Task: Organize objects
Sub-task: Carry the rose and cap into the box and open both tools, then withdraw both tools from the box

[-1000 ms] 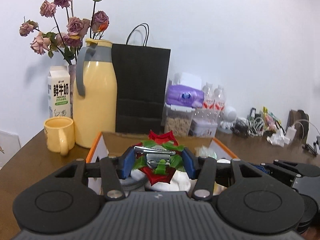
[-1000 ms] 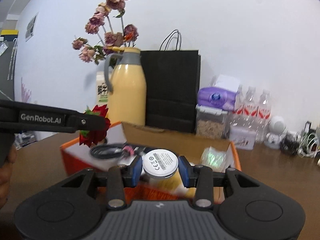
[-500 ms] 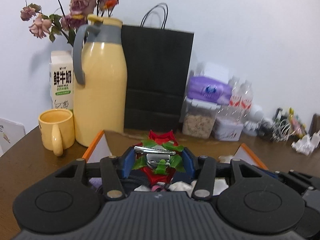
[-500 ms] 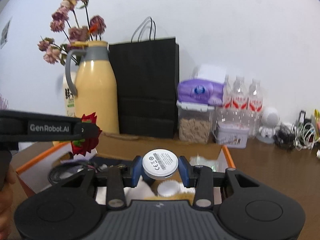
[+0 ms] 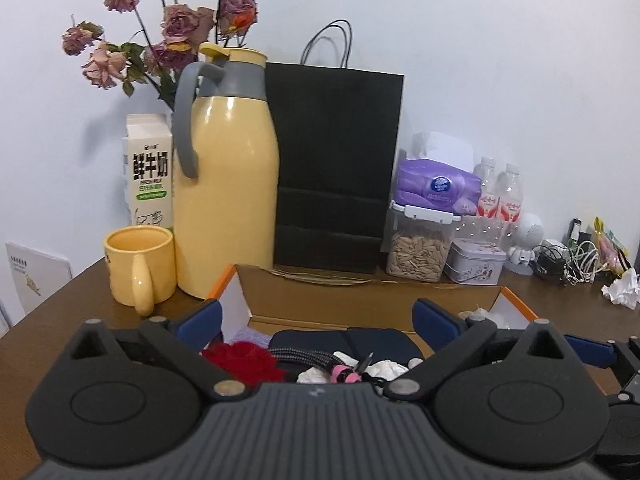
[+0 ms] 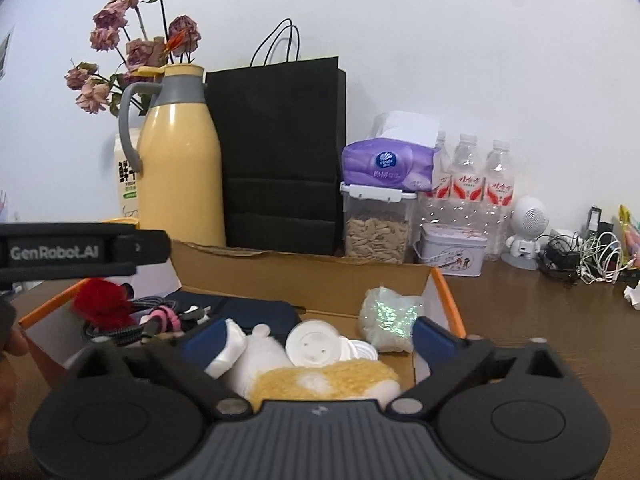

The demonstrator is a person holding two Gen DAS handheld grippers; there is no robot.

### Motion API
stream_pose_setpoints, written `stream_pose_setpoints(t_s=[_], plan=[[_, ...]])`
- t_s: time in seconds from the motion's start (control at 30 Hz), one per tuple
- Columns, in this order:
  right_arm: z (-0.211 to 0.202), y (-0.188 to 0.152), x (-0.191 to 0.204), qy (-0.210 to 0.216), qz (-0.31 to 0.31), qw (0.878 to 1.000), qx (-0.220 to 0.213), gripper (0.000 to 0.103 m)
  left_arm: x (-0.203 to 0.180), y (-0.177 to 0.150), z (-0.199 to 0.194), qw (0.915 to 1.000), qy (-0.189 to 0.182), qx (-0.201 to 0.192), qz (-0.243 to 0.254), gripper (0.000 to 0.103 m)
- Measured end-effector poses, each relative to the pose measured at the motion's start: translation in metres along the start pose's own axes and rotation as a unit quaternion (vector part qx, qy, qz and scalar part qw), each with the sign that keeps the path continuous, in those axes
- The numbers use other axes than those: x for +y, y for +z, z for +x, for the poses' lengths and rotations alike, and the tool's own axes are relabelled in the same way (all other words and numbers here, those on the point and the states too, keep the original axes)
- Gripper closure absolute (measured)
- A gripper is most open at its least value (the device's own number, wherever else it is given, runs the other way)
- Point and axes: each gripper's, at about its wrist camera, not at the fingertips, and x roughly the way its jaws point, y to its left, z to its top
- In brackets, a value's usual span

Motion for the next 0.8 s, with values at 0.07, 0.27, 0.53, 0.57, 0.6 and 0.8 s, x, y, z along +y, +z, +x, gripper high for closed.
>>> stream_pose_setpoints(t_s=[0.07, 0.27, 0.53, 0.57, 0.6, 0.8], plan=[[-0.001, 0.000, -0.001, -0.001, 0.003, 1.000, 0.003, 0.000, 0.001, 0.000, 0.001, 1.0000, 0.001, 0.005, 0.000, 0.000], [-0.003, 0.001, 0.000, -0.002, 0.003, 1.000, 0.004, 0.000, 0.001, 0.001, -0.003, 1.0000, -0.004, 0.004, -0.001, 0.000], [-0.009, -0.001, -0.002, -0.006, 0.005, 1.000, 0.003, 0.000, 0.006, -0.003, -0.014, 0.9998, -0.014, -0.003, -0.013, 0.000], [-0.011, -0.001, -0.002, -0.006, 0.004, 1.000, 0.001, 0.000, 0.006, -0.003, -0.016, 0.9998, -0.016, -0.006, -0.012, 0.000], [-0.013, -0.002, -0.002, -0.005, 0.003, 1.000, 0.000, 0.000, 0.007, -0.004, -0.020, 0.9998, -0.017, -0.009, -0.011, 0.000], [-0.034, -0.007, 0.002, 0.007, -0.012, 1.000, -0.010, 0.000, 0.012, -0.007, -0.046, 0.9992, -0.028, -0.028, -0.007, 0.000]])
